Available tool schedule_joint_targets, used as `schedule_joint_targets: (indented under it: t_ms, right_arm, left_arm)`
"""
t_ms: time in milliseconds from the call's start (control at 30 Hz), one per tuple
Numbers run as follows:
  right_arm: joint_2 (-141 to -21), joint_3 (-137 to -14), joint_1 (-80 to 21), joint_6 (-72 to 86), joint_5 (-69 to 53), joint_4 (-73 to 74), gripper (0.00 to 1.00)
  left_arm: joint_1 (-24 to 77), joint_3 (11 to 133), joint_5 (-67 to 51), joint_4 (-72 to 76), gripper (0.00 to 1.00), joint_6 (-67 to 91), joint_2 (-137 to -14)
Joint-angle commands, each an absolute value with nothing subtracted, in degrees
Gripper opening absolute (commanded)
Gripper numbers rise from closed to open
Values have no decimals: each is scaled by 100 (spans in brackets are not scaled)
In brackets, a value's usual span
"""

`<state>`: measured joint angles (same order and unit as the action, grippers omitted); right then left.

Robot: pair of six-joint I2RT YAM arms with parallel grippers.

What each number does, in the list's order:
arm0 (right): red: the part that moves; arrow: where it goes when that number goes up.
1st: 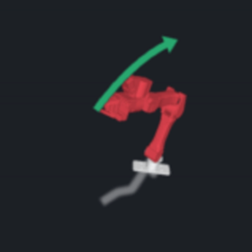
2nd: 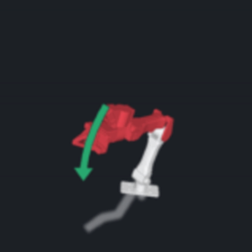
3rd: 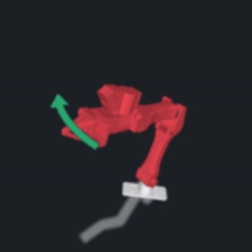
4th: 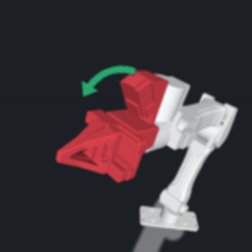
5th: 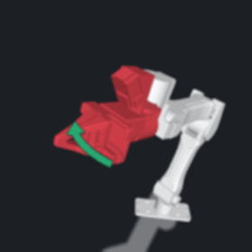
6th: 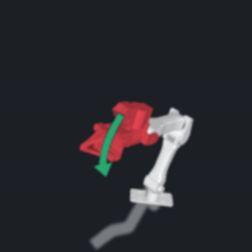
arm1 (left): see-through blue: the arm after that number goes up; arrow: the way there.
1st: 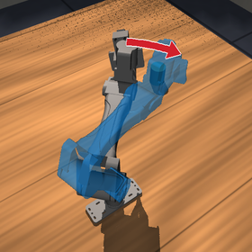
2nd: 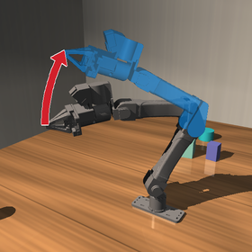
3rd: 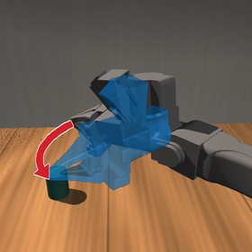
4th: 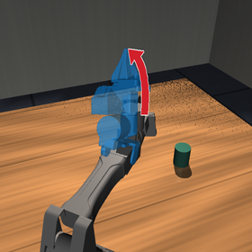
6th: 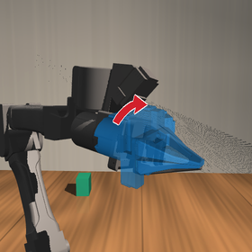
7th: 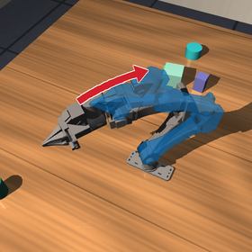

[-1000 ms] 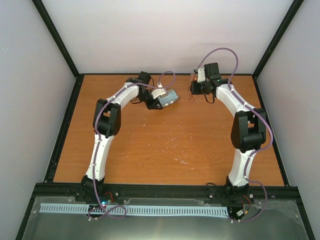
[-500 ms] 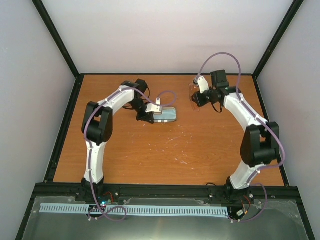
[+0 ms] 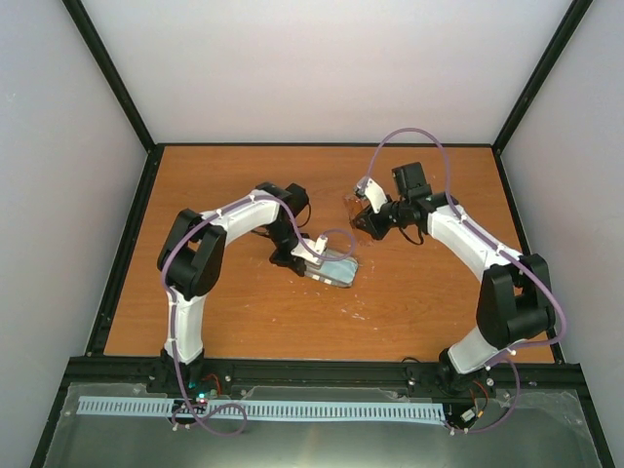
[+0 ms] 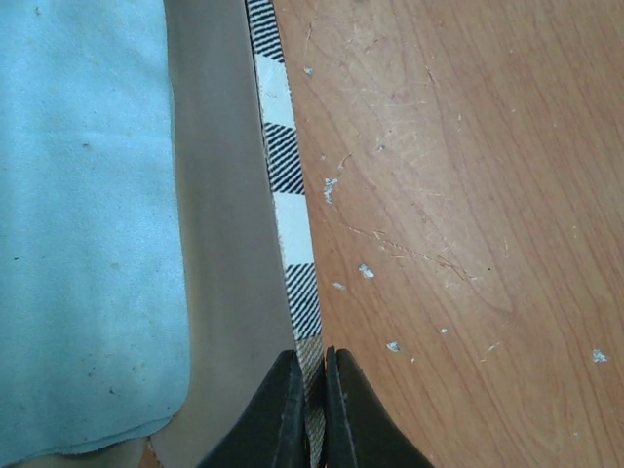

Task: Organize the sunglasses
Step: Move the sunglasses case at the center of the board.

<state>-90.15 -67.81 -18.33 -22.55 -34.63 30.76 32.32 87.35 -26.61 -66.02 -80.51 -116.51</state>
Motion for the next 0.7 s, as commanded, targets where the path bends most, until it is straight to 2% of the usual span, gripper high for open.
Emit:
schedule_joint_targets:
  t_ms: [0, 133, 433, 667]
  right_arm:
    - [-8783, -6653, -2033, -2005, -3533, 2732, 3]
    - [-8793, -6546, -2214, -1978, -3484, 2706, 3]
    - [-8876, -6539, -2371, -2049, -3379, 2864, 3]
    - [-8851, -6607, -2394, -2296, -3144, 2967, 3]
  left_arm:
    - [3243, 8658, -2678, -6646, 4, -8489, -11438]
    - [3243, 8534, -2737, -6498, 13, -8356, -11470]
    - [3248, 8455, -2736, -6080, 27, -8061, -11484]
    - [3208, 8490, -2691, -5673, 60, -7510, -11046]
